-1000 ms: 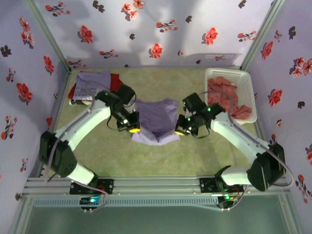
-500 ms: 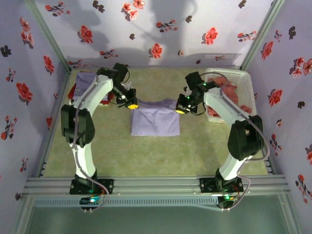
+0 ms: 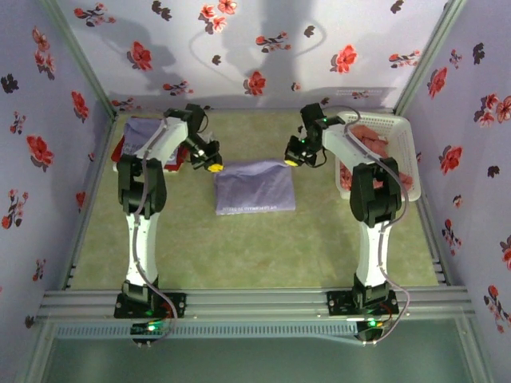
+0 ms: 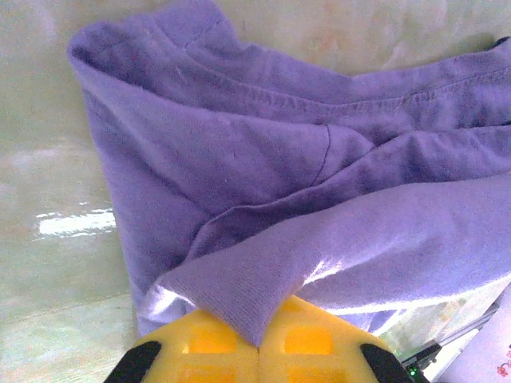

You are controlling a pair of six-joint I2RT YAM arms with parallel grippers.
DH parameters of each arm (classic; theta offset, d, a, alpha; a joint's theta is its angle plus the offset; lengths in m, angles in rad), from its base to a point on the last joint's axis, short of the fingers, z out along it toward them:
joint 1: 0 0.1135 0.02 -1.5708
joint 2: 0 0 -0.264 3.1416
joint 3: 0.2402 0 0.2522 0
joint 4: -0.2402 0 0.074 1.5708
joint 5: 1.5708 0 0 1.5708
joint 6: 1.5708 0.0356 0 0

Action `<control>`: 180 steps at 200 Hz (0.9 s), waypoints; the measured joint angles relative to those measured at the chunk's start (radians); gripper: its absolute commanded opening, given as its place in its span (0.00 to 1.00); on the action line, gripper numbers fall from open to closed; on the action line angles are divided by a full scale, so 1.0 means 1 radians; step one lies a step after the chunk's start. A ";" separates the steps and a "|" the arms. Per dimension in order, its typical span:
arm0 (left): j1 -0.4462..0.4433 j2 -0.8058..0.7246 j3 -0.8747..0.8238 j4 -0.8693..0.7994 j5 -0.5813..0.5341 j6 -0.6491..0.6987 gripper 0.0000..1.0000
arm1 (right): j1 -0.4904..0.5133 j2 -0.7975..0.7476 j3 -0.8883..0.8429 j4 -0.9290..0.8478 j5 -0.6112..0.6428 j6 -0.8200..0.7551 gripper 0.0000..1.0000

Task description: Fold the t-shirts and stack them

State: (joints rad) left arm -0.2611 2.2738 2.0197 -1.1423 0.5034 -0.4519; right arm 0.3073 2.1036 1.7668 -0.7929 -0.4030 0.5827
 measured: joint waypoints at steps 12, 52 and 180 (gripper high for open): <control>0.008 0.018 0.024 0.003 0.006 0.000 0.00 | -0.002 0.018 0.016 0.004 0.000 -0.002 0.04; 0.035 0.064 0.039 0.027 0.005 -0.006 0.34 | -0.014 0.084 0.053 0.035 -0.001 -0.025 0.53; 0.003 -0.160 -0.199 0.291 0.023 -0.111 0.04 | 0.044 0.011 0.060 0.161 -0.048 0.022 0.21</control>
State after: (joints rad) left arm -0.2584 2.1136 1.8210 -0.8509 0.5259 -0.5625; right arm 0.3511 2.1151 1.8263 -0.6323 -0.4507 0.6044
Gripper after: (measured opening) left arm 0.099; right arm 0.245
